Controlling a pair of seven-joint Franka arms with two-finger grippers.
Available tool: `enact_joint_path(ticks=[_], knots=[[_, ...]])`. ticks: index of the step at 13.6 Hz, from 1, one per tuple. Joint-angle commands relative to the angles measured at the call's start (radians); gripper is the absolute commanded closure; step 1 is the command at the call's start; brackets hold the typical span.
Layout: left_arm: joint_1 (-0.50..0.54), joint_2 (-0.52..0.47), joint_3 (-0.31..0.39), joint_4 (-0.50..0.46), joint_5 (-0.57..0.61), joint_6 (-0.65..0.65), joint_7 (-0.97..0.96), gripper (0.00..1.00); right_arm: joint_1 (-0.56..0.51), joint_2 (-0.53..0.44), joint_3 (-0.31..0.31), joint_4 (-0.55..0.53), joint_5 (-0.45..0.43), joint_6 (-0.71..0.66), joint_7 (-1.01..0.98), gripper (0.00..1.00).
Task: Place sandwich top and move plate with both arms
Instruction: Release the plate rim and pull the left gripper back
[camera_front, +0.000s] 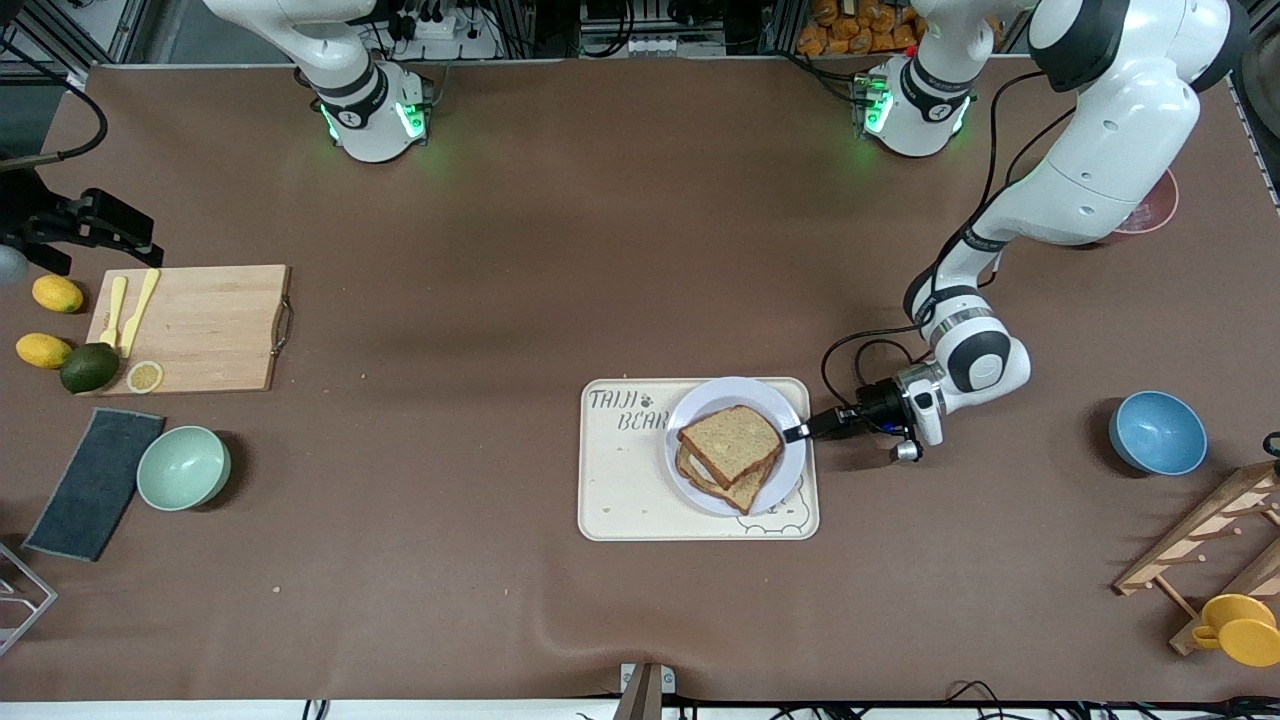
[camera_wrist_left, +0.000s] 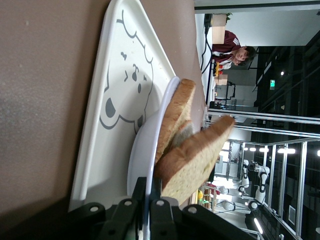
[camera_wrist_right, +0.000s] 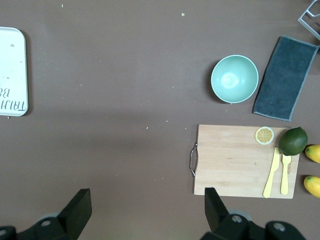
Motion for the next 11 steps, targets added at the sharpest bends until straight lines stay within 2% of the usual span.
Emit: enact_joint_path(ticks=[1,2,3,8,11], knots=[[-0.013,0.002,0.011,0.016,0.036,0.012,-0.046,0.38,0.005,-0.010,-0.003,-0.008,0.000,-0.008,0.003,0.00],[-0.005,-0.001,0.009,0.016,0.079,0.012,-0.053,0.02,0.005,-0.010,-0.003,-0.008,0.000,-0.010,0.003,0.00],[0.007,-0.004,0.011,0.014,0.108,0.012,-0.057,0.00,0.003,-0.010,-0.003,-0.008,0.000,-0.008,0.003,0.00],[0.039,-0.030,0.009,0.007,0.171,0.009,-0.145,0.00,0.003,-0.010,-0.005,-0.008,0.000,-0.010,0.003,0.00],[0.047,-0.086,0.009,0.001,0.222,0.007,-0.227,0.00,0.000,-0.010,-0.005,-0.008,0.000,-0.010,0.003,0.00]])
